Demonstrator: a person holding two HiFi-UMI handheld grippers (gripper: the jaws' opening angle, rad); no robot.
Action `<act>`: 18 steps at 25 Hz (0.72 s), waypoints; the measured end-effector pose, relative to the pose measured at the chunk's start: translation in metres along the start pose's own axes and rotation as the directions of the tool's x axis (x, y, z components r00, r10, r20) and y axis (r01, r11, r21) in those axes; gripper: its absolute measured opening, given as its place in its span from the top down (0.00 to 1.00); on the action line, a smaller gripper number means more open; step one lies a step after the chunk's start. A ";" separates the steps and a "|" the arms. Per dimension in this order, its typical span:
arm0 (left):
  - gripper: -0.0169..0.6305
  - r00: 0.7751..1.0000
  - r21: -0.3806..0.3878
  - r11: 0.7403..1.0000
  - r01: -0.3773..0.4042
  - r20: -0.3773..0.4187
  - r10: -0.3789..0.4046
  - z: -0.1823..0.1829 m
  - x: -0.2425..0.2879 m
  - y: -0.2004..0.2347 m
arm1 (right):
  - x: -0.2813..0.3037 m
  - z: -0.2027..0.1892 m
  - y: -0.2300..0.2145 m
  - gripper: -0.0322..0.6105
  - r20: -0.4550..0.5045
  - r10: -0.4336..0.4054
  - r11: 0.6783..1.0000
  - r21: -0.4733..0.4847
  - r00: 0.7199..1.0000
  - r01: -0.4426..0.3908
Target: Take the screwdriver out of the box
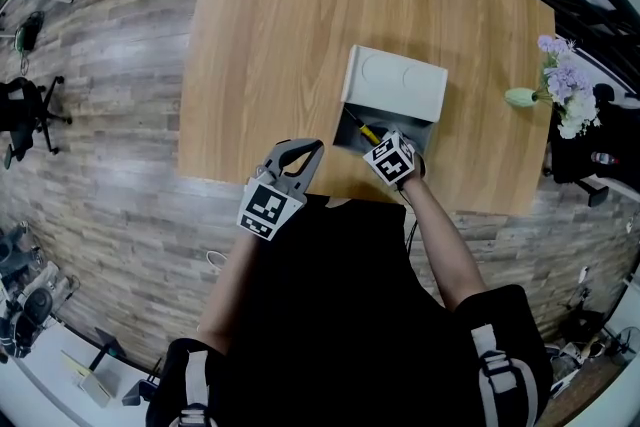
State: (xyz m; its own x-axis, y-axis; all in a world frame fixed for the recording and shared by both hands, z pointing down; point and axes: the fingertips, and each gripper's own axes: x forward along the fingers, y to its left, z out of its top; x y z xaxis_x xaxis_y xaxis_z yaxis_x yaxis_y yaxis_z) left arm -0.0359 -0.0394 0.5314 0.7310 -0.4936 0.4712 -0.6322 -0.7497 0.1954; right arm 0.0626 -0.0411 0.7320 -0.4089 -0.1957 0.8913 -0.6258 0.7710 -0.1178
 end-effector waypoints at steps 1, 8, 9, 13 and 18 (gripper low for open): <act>0.94 1.000 0.000 1.000 0.001 0.000 -0.001 -0.001 -0.001 0.000 | 0.000 0.000 0.000 0.80 -0.002 -0.005 1.000 0.006 1.000 0.005; 0.94 1.000 0.012 1.000 0.014 0.006 -0.014 0.000 -0.007 0.002 | 0.001 0.001 0.000 0.81 -0.003 -0.032 0.998 0.049 0.999 0.032; 0.94 1.000 0.015 1.000 0.017 0.008 -0.017 0.000 -0.008 0.002 | 0.001 0.002 -0.001 0.81 0.001 -0.033 0.998 0.058 0.999 0.033; 0.94 0.999 0.028 0.999 0.032 0.014 -0.033 0.002 -0.006 0.000 | 0.003 0.000 -0.002 0.81 0.014 -0.033 0.996 0.087 0.999 0.032; 0.94 0.998 0.048 0.998 0.051 0.021 -0.052 0.007 -0.006 -0.004 | 0.002 -0.002 -0.003 0.81 0.006 -0.056 0.994 0.095 0.998 0.055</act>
State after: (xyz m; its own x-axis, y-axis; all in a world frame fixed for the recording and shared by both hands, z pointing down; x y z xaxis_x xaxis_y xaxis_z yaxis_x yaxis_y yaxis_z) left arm -0.0357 -0.0368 0.5215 0.7681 -0.4631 0.4423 -0.5813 -0.7940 0.1780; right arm 0.0653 -0.0430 0.7355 -0.3773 -0.2420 0.8939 -0.7076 0.6980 -0.1097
